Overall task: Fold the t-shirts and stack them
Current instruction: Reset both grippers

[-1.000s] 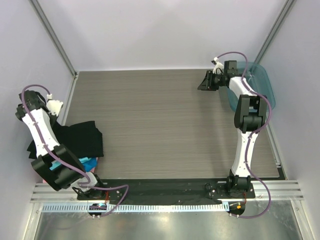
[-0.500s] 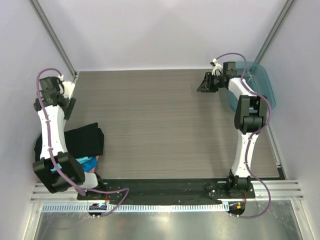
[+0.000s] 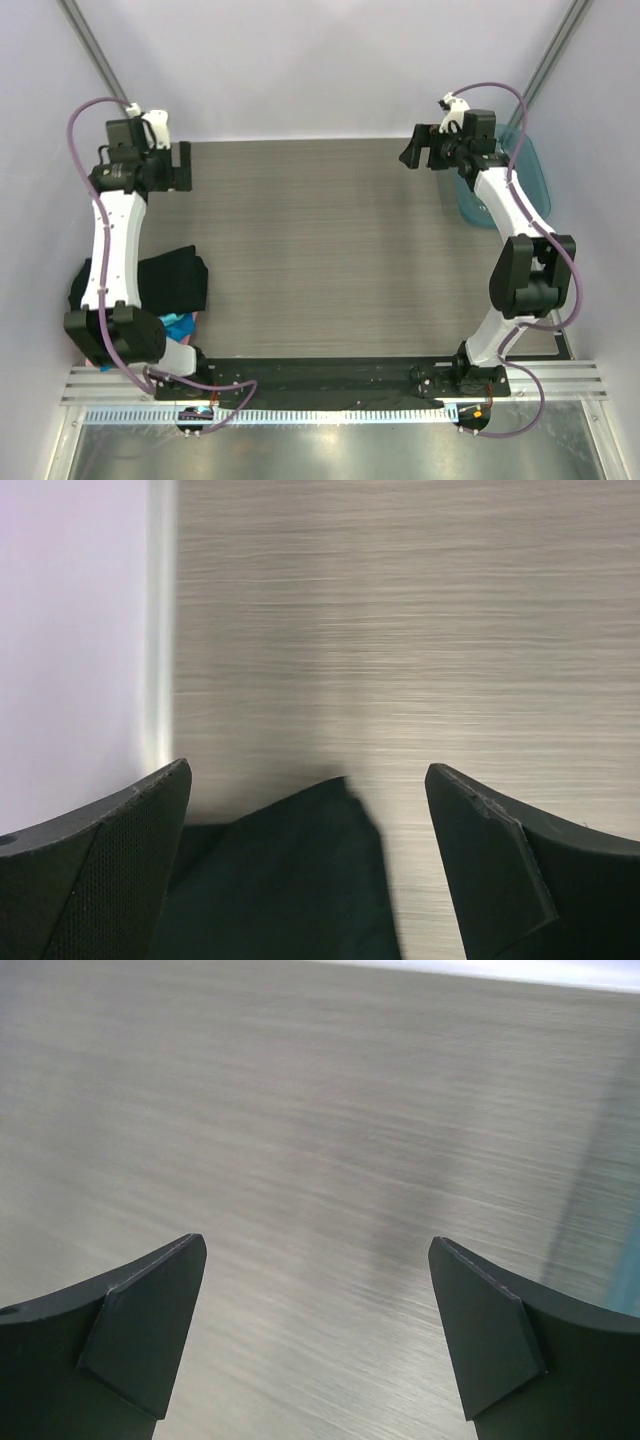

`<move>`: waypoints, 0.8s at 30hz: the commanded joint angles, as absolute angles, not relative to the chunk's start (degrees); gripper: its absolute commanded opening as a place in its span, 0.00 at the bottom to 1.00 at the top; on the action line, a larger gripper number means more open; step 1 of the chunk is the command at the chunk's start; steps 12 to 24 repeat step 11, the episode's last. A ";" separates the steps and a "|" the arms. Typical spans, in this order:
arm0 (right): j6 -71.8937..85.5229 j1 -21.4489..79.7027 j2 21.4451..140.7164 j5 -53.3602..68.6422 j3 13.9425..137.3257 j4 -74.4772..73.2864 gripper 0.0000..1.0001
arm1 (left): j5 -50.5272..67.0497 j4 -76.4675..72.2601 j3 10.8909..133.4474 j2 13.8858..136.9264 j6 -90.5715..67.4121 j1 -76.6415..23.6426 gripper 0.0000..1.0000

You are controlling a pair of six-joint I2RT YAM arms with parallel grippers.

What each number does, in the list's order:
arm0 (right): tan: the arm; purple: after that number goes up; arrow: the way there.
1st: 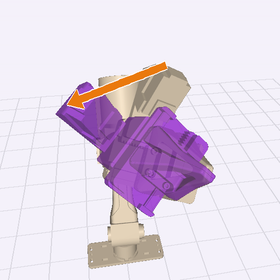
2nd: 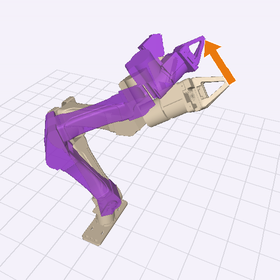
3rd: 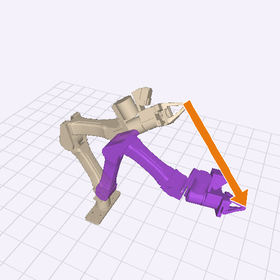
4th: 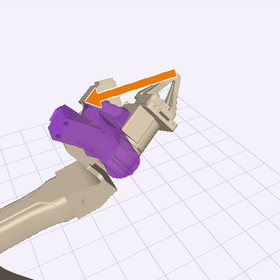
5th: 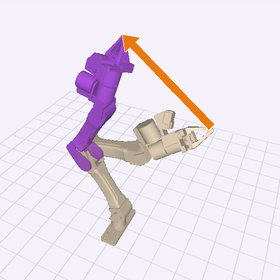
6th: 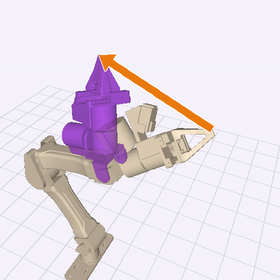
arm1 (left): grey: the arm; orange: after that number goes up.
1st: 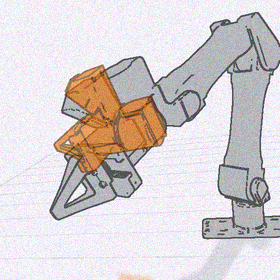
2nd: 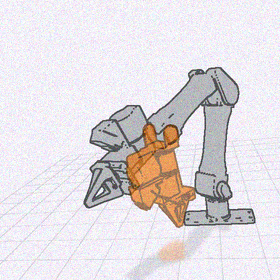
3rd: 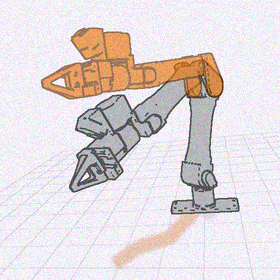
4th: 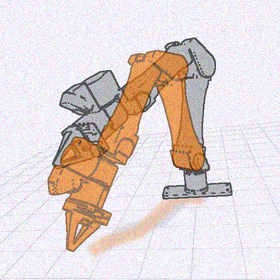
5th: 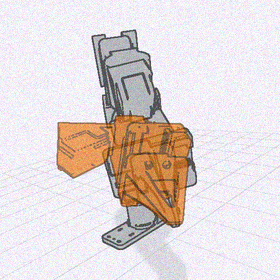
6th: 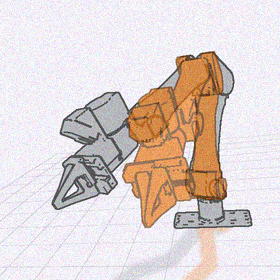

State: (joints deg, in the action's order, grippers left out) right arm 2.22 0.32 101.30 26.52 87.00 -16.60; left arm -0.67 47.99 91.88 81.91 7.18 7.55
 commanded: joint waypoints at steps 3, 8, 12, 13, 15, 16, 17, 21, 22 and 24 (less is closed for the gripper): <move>7.47 7.54 95.90 1.64 83.07 -12.48 1.00 | 5.27 47.38 94.04 88.50 -1.49 2.29 1.00; 2.03 10.63 90.80 -2.54 77.17 -10.37 1.00 | 6.59 46.23 96.33 90.88 -2.28 0.53 1.00; 1.50 11.16 90.09 -3.69 76.56 -10.64 1.00 | 7.29 45.62 96.42 91.41 -2.46 0.53 1.00; 1.50 11.16 90.09 -3.69 76.56 -10.64 1.00 | 7.29 45.62 96.42 91.41 -2.46 0.53 1.00; 1.50 11.16 90.09 -3.69 76.56 -10.64 1.00 | 7.29 45.62 96.42 91.41 -2.46 0.53 1.00; 1.50 11.16 90.09 -3.69 76.56 -10.64 1.00 | 7.29 45.62 96.42 91.41 -2.46 0.53 1.00; 1.50 11.16 90.09 -3.69 76.56 -10.64 1.00 | 7.29 45.62 96.42 91.41 -2.46 0.53 1.00; 1.50 11.16 90.09 -3.69 76.56 -10.64 1.00 | 7.29 45.62 96.42 91.41 -2.46 0.53 1.00; 1.50 11.16 90.09 -3.69 76.56 -10.64 1.00 | 7.29 45.62 96.42 91.41 -2.46 0.53 1.00; 1.50 11.16 90.09 -3.69 76.56 -10.64 1.00 | 7.29 45.62 96.42 91.41 -2.46 0.53 1.00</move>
